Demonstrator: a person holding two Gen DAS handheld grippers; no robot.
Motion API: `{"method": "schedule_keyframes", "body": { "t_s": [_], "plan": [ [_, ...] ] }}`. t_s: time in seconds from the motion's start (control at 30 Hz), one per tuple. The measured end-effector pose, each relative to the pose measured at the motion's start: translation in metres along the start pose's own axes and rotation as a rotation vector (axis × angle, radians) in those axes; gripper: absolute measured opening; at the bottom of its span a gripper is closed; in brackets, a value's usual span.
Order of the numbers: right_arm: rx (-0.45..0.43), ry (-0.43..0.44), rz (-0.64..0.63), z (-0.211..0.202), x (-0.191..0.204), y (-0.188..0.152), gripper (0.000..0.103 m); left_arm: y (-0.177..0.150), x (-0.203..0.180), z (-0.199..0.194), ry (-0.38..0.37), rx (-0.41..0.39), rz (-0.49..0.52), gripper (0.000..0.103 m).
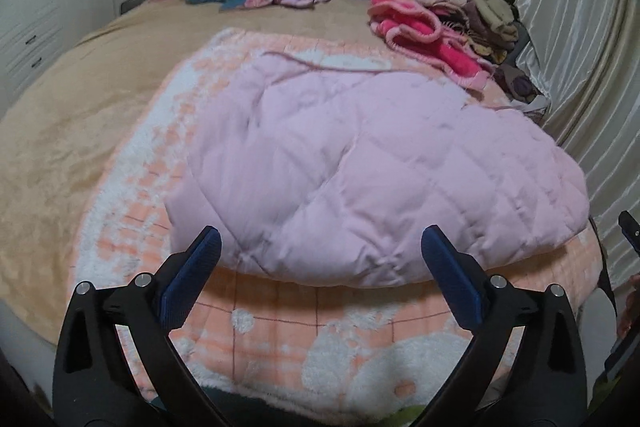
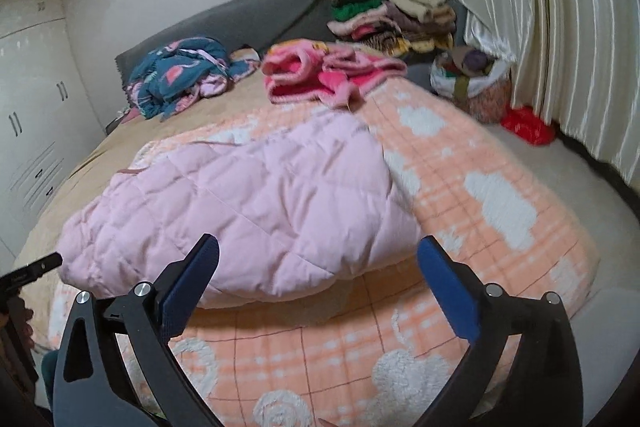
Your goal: Fold large clothes
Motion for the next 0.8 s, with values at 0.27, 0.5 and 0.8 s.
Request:
{"method": "schedule_keyframes", "body": {
  "t_s": [0.27, 0.5, 0.8],
  "plan": [
    [-0.113, -0.041, -0.167, -0.065, 0.029, 0.016, 0.099, 0.008, -0.015, -0.056, 0.009, -0.123, 0.06, 0.094],
    [-0.194, 0.011, -0.227, -0.114, 0.059, 0.012, 0.099, 0.002, -0.028, -0.094, -0.003, -0.191, 0.062, 0.094],
    [-0.224, 0.065, -0.214, -0.138, 0.09, -0.006, 0.099, -0.024, -0.047, -0.119, -0.028, -0.222, 0.088, 0.094]
  ]
}}
Point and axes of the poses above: each gripper's, at about its wrist camera, not at the fingertips, and z roughly the way its jaws point, x to its left, y to its top, the point moved 5 cm from there along z, roughly the way its jaws point, and after that the axes turned 3 degrees about -z, right-handed, at the moved point
